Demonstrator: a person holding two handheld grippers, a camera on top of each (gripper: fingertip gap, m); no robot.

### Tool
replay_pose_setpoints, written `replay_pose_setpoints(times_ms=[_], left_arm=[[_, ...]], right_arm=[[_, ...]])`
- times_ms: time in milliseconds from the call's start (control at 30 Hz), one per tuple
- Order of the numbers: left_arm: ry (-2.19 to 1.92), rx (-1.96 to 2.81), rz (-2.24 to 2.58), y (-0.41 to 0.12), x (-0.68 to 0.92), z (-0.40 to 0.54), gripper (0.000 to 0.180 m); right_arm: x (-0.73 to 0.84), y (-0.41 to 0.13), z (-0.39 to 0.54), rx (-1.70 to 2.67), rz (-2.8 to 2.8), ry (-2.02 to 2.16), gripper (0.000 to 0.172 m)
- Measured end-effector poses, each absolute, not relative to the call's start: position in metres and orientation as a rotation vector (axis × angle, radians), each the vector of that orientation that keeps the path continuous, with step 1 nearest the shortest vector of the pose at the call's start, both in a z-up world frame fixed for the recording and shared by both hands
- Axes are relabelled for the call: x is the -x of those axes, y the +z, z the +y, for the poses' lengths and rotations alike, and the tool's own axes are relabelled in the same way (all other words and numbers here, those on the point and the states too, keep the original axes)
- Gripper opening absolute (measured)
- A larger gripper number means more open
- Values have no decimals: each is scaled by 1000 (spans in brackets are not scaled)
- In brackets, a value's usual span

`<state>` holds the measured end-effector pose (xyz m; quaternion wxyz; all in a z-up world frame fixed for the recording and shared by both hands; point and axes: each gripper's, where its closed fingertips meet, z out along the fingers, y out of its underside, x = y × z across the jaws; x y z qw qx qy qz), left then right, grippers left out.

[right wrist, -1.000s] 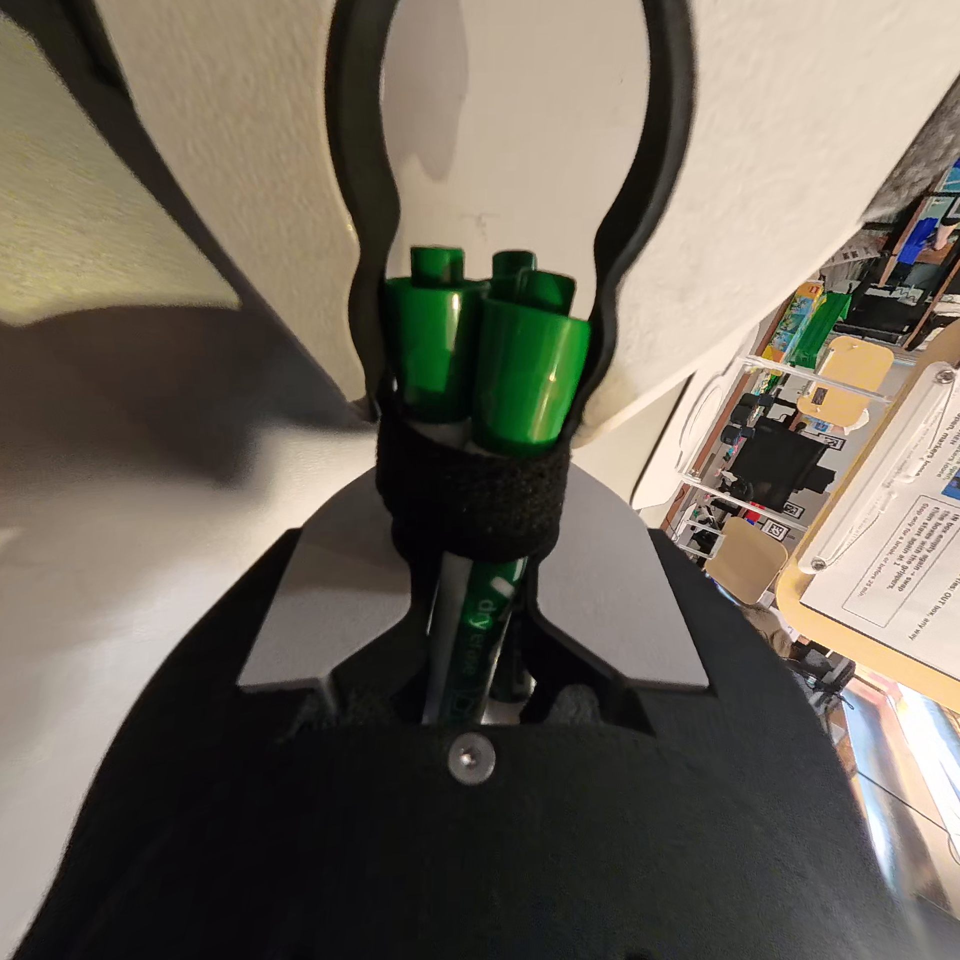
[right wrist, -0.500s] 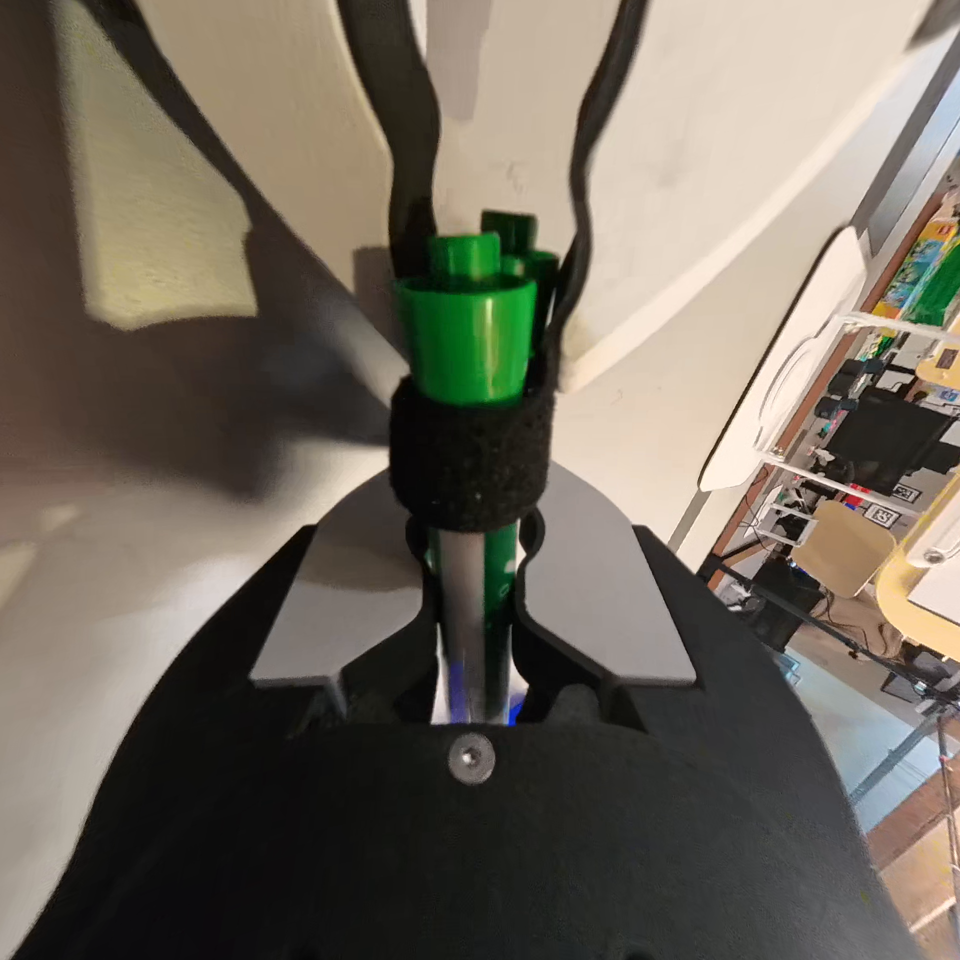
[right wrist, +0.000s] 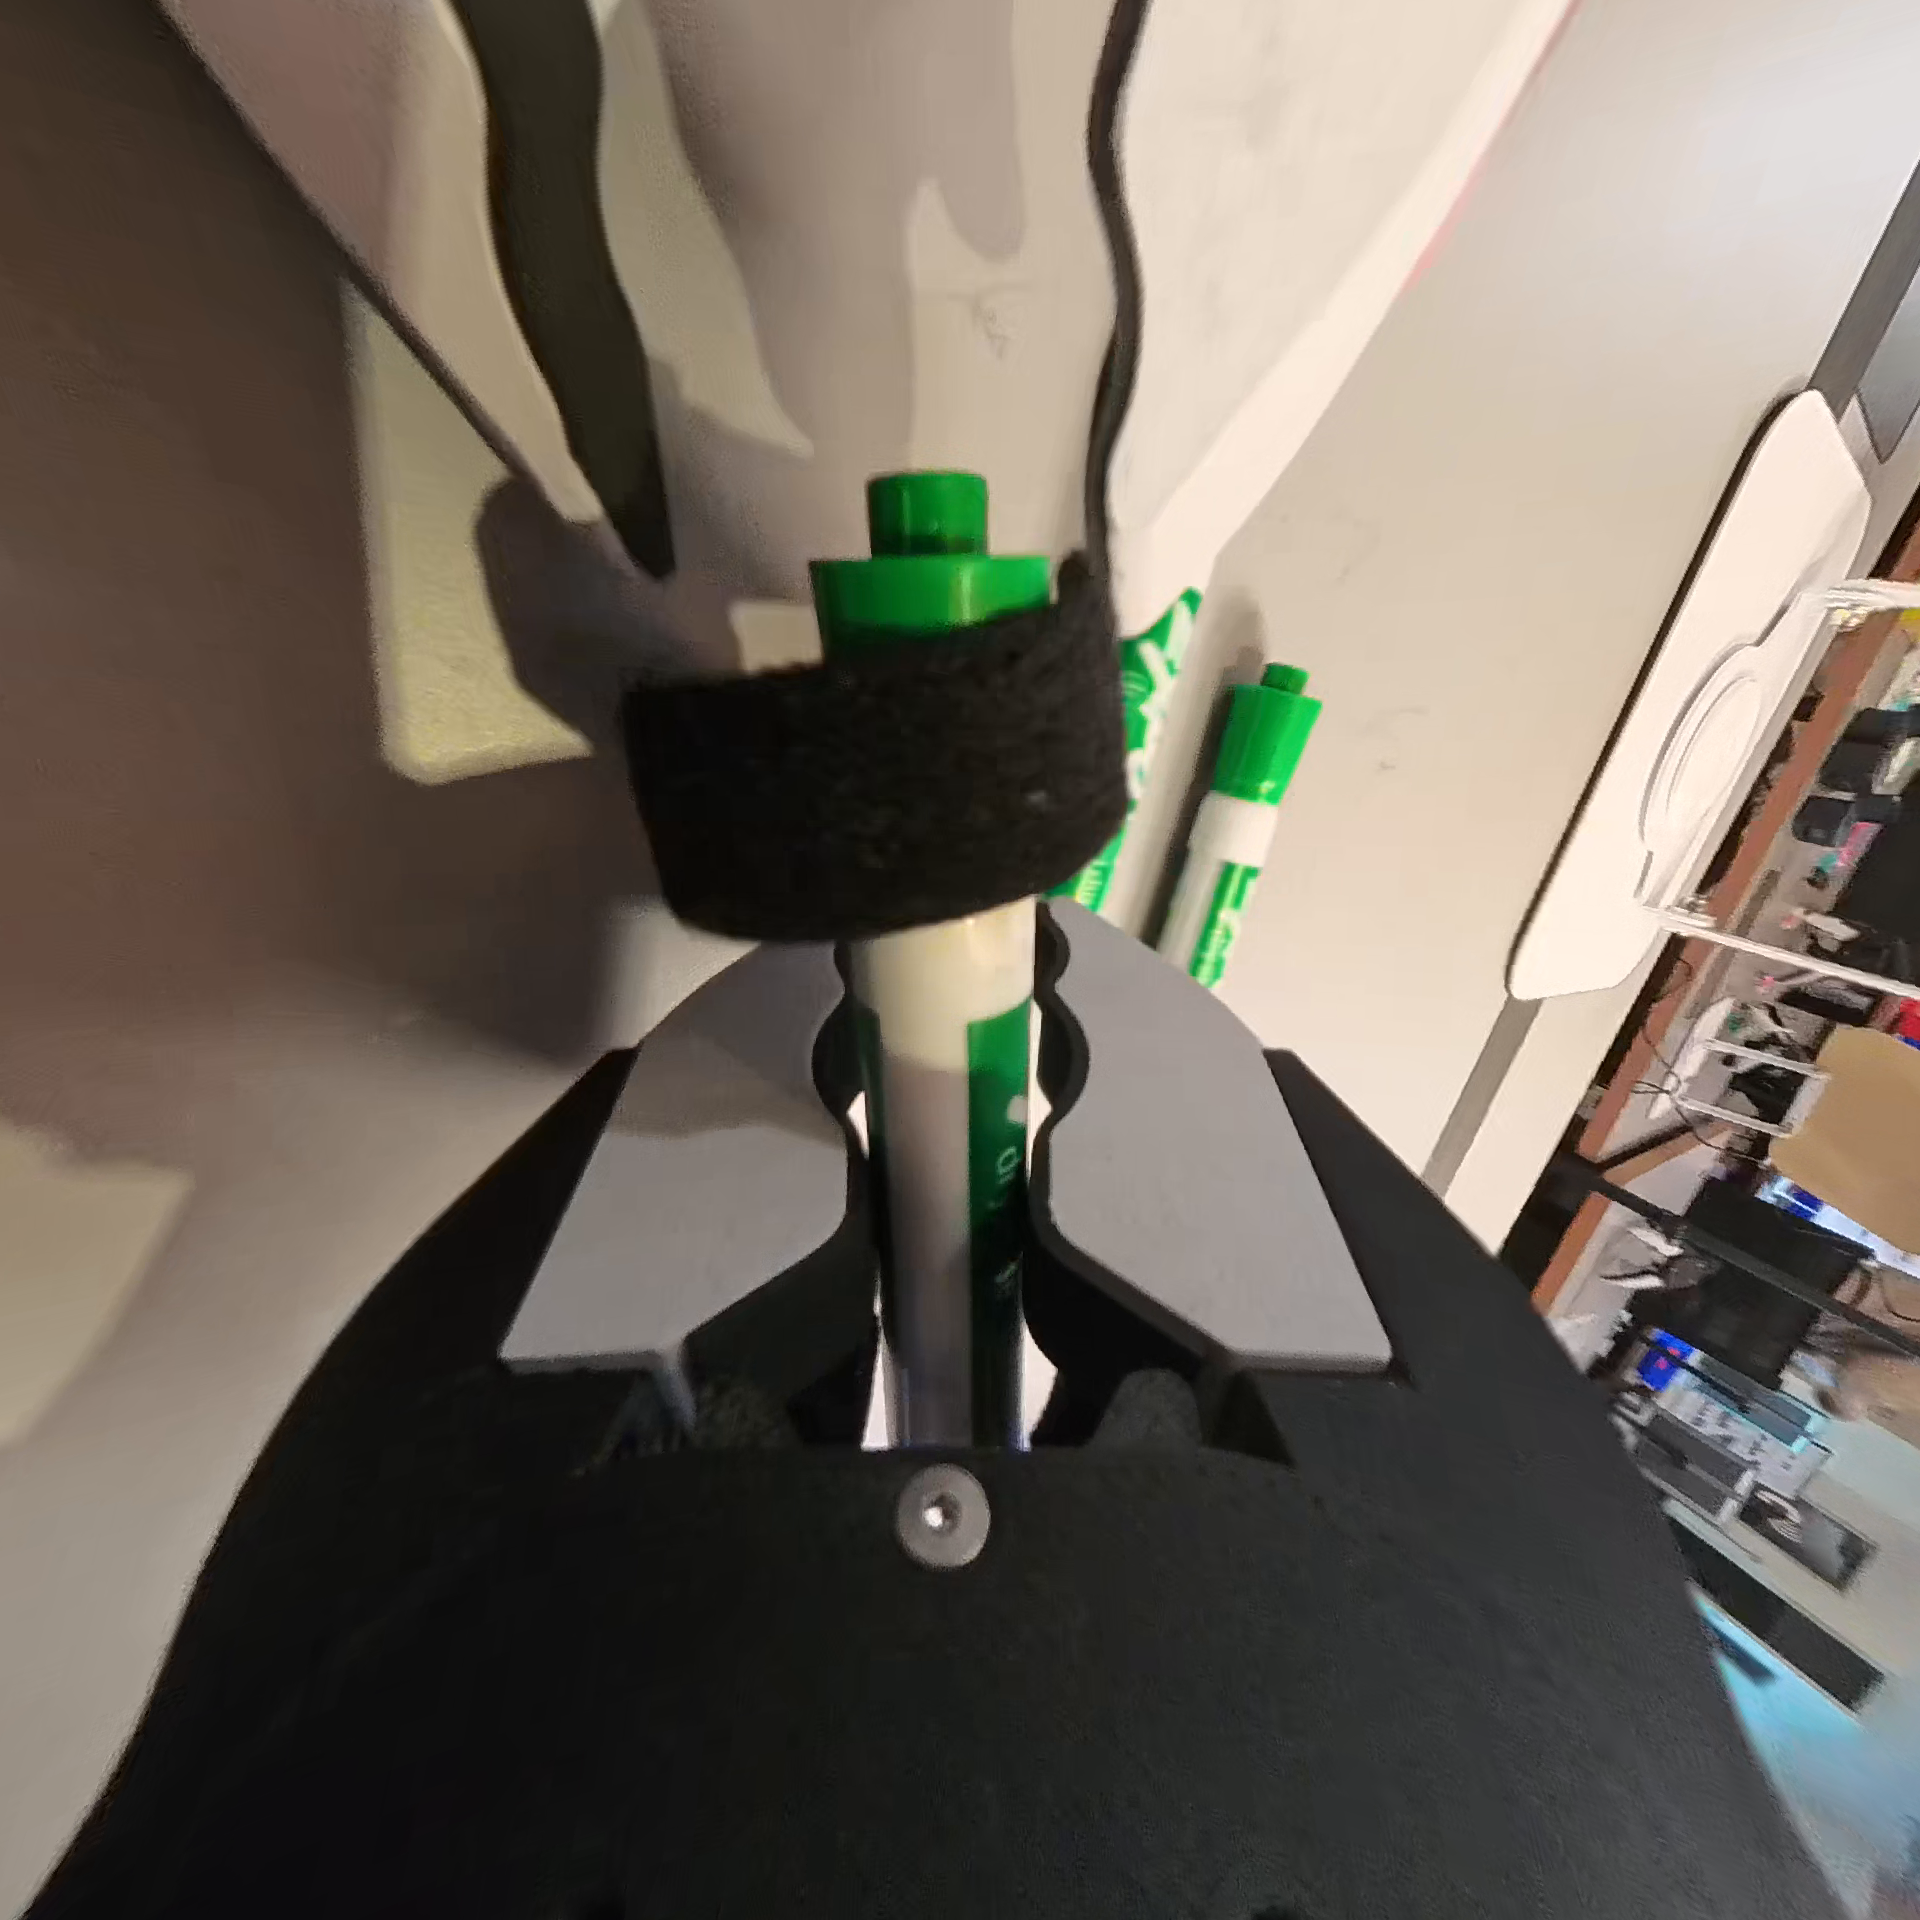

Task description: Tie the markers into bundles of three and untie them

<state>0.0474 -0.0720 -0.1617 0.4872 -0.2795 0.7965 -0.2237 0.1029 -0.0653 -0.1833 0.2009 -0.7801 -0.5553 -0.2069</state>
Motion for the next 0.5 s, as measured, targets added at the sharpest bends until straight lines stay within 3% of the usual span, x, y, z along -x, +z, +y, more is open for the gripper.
replay_pose_setpoints(times_ms=[233, 367, 500], left_arm=[[-848, 947, 1995, -145, -44, -22, 60], [-878, 1079, 1895, -131, -78, 29, 55], [-1007, 1255, 1946, -142, -137, 65, 60]], right_arm=[[-114, -185, -66, 2268, -1480, -390, 28], [-117, -186, -66, 2280, -1468, -330, 30], [-120, -185, -65, 2278, -1469, -336, 30]])
